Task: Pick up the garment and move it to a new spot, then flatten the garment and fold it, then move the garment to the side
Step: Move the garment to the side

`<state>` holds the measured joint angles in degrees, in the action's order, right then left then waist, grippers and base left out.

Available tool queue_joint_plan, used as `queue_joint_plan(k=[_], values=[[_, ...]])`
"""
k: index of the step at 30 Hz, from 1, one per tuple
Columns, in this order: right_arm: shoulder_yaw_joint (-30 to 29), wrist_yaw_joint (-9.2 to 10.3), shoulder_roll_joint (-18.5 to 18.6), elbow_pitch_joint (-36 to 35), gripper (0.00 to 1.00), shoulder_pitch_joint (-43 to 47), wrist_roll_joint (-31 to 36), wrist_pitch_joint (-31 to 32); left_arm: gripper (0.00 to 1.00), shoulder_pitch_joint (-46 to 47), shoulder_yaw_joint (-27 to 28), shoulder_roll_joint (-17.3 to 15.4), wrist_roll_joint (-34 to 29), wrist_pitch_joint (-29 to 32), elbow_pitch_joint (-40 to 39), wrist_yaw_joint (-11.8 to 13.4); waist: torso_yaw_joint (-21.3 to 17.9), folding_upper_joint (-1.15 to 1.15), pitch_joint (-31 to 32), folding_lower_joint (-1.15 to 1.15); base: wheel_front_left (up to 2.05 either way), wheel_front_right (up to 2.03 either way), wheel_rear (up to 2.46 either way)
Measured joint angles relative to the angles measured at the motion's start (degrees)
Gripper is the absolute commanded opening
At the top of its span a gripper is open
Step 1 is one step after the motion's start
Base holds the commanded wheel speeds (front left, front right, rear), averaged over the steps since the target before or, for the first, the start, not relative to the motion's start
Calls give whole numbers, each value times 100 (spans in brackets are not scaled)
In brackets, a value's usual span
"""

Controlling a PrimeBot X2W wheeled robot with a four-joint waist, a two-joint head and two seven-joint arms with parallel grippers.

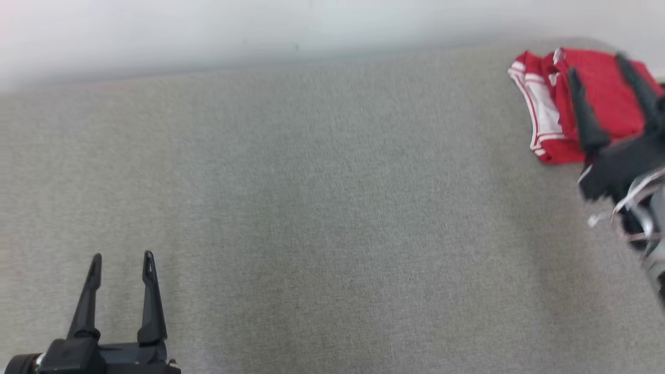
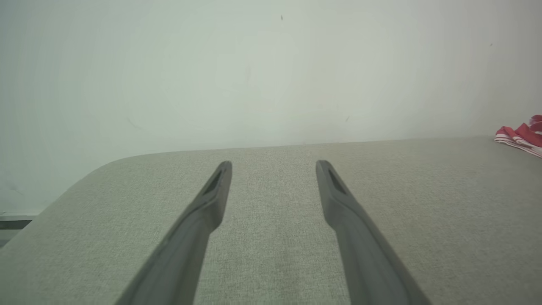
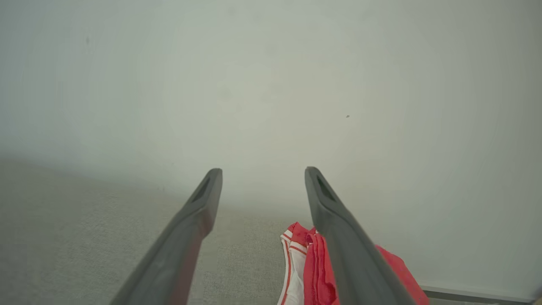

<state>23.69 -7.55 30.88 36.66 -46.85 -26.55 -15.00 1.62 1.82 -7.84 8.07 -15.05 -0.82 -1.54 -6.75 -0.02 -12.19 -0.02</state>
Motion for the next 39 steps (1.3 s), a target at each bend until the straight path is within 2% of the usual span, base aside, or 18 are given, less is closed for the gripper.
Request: queue_joint_plan(k=[5,14,18,24,29,39], values=[[-493,0,-269,-590,100,988,89,-10,100,-37,-21,32,12,0,125,-55,139,0,335,0,0,0,0],[-1525,0,-990,-1648,100,2698,495,-9,100,-163,44,102,58,1,257,-93,382,1,702,1,0,0,0],[-1806,0,-1332,-2136,100,3331,682,42,100,-226,60,122,59,0,325,-103,415,1,846,2,0,0,0],[-2035,0,-1848,-2851,100,4125,1104,134,100,-257,58,143,56,0,443,-147,460,1,1005,2,0,0,0],[-2153,0,-2246,-3138,100,4678,1339,193,100,-315,60,148,-2,0,561,-147,507,2,1115,2,0,0,0],[-2172,0,-2519,-3192,100,4941,1501,189,100,-420,74,179,-24,0,709,-143,540,1,1260,2,0,0,0]])
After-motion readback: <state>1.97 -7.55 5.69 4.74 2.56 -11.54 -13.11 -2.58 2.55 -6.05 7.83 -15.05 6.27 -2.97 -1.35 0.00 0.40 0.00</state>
